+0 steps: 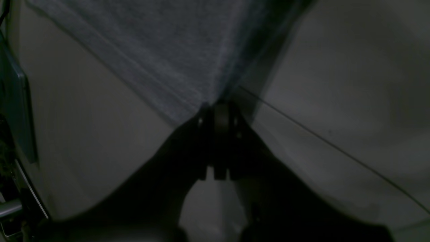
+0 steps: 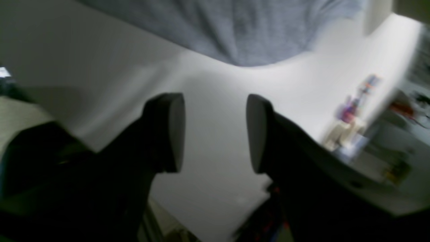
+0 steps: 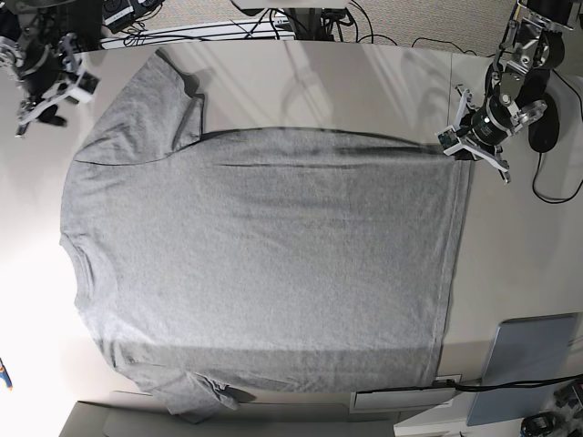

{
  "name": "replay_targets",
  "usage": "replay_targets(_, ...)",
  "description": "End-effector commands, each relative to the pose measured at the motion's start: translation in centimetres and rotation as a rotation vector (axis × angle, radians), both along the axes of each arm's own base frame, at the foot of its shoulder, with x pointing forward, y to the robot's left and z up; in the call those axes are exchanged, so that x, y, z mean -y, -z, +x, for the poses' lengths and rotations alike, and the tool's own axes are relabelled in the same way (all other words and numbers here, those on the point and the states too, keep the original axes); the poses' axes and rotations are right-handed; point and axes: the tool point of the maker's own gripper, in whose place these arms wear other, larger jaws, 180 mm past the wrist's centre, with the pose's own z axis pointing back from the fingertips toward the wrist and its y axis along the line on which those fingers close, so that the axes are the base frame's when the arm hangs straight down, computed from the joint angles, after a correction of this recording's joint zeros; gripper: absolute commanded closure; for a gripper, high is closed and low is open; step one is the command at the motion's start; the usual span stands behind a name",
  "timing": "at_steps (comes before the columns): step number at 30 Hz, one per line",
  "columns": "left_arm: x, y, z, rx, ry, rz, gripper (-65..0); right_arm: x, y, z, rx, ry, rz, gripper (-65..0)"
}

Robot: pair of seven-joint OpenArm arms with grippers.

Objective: Fold the T-shirt properly
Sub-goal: 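Lower both grippers to the shoulder corners of the grey T-shirt, then grasp the shoulder corners with both grippers and pull toward the robot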

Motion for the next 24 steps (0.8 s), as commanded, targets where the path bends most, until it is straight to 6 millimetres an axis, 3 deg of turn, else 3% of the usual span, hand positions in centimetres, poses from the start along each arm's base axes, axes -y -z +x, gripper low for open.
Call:
replay_targets(1,-1.6,1.5,-2.1,-0.098,0.004,0.080,0.0,0.2,0.1,0.6,0.008,-0.029,-0.035,-29.1)
replay_targets(11,-1.6,1.5,-2.1,-0.098,0.004,0.080,0.0,-2.1,5.7,2.7,-0.052,-0.081,-0.035,-29.1)
replay_targets(18,-1.6,1.5,-2.1,-0.098,0.004,0.080,0.0,-4.4,7.3,4.5,-0.058,-0.151,-0.026,-29.1)
replay_targets(24,-1.5,1.5,-2.1,-0.099,0.004,0.079,0.0,-4.5,8.4,5.5,-0.074,-0.160,-0.038,-27.1)
